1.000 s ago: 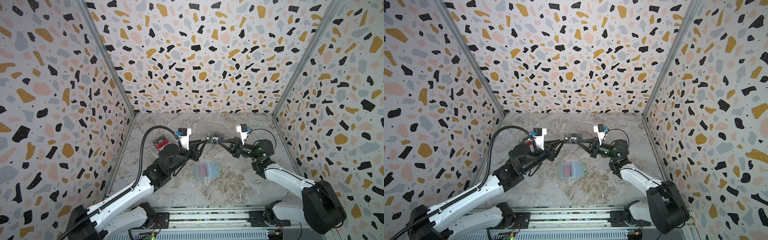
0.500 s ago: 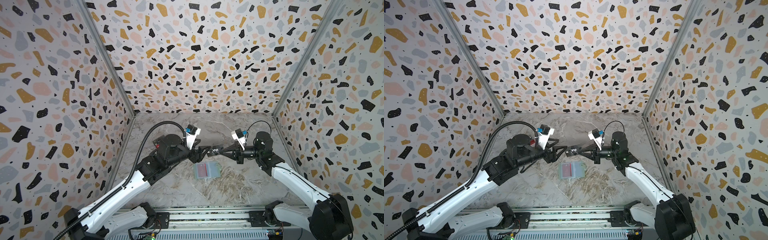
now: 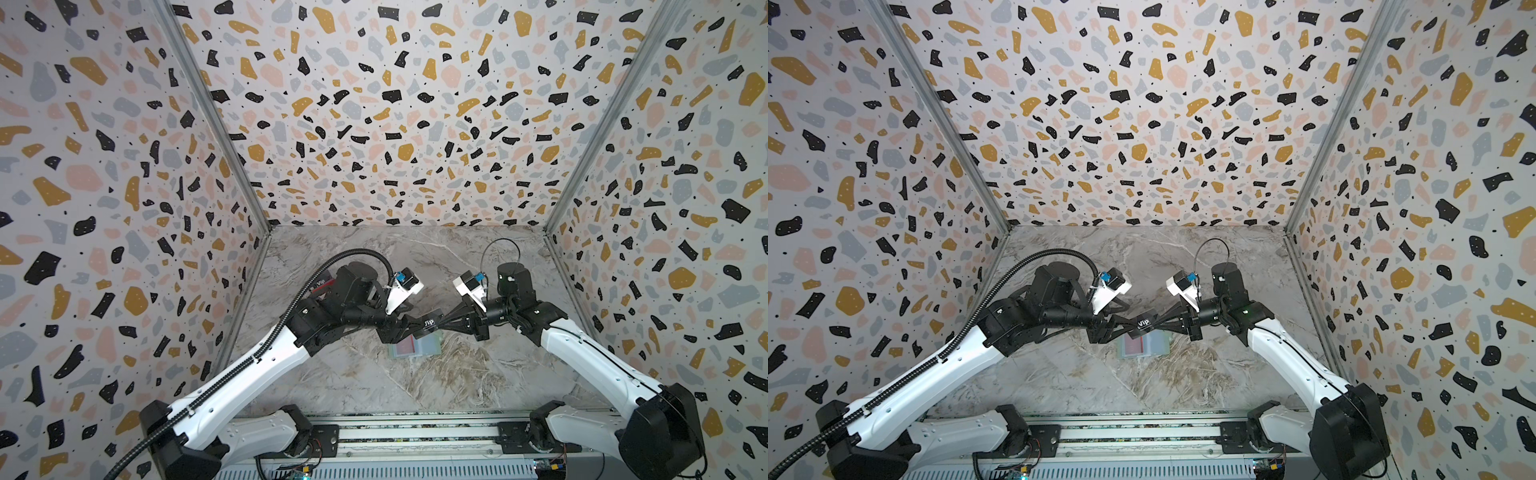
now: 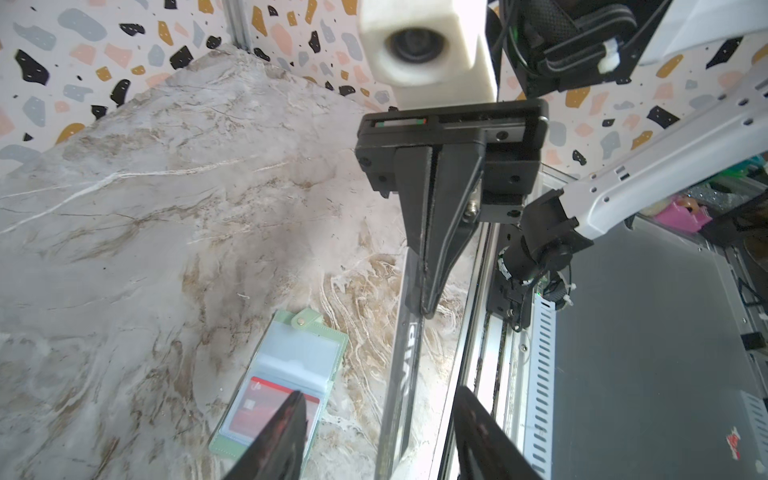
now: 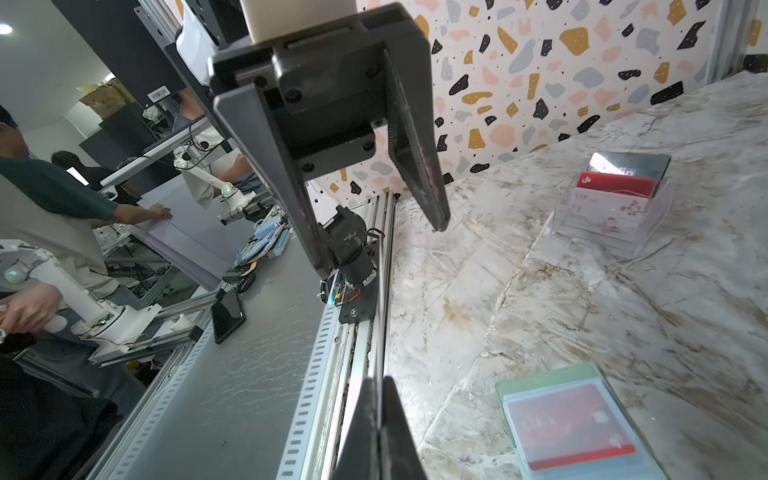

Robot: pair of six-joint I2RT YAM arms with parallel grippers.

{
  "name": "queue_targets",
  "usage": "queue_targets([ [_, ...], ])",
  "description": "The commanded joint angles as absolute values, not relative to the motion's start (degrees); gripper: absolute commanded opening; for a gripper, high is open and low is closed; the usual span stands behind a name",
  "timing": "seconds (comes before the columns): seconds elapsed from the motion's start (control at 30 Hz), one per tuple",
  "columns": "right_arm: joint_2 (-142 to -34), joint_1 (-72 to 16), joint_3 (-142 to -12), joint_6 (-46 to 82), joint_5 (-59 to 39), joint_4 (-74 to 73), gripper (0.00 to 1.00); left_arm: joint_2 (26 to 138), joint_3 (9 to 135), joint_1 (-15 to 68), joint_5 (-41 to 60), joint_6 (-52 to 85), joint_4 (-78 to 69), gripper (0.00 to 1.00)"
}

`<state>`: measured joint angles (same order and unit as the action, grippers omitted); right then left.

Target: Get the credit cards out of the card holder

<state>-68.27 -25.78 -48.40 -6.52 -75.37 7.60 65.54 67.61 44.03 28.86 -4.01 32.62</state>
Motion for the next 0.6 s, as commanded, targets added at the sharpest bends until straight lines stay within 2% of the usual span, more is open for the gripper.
queue_targets([
  [0.0, -68.84, -26.47, -51.64, -10.6, -76.97, 11.71, 0.0, 66.55, 69.79, 43.86, 34.97, -8.25, 36.86, 0.54],
  [0.07, -69.79, -26.88, -52.89, -12.72, -76.91, 14.25, 0.0, 66.96, 70.13, 43.86, 35.61, -8.5, 37.76, 0.51],
  [0.37, -71.44, -27.76, -54.82, -15.38, -76.38, 17.19, 0.0, 67.06, 70.23, 43.83, 35.86, -8.7, 38.32, 0.49],
  [0.5, -72.02, -28.07, -55.19, -16.08, -76.38, 17.9, 0.0, 67.32, 70.31, 43.85, 35.83, -8.52, 38.32, 0.41],
  [0.57, -72.31, -28.43, -55.46, -16.54, -76.26, 18.29, 0.0, 67.56, 70.33, 43.79, 35.73, -8.26, 38.24, 0.33],
])
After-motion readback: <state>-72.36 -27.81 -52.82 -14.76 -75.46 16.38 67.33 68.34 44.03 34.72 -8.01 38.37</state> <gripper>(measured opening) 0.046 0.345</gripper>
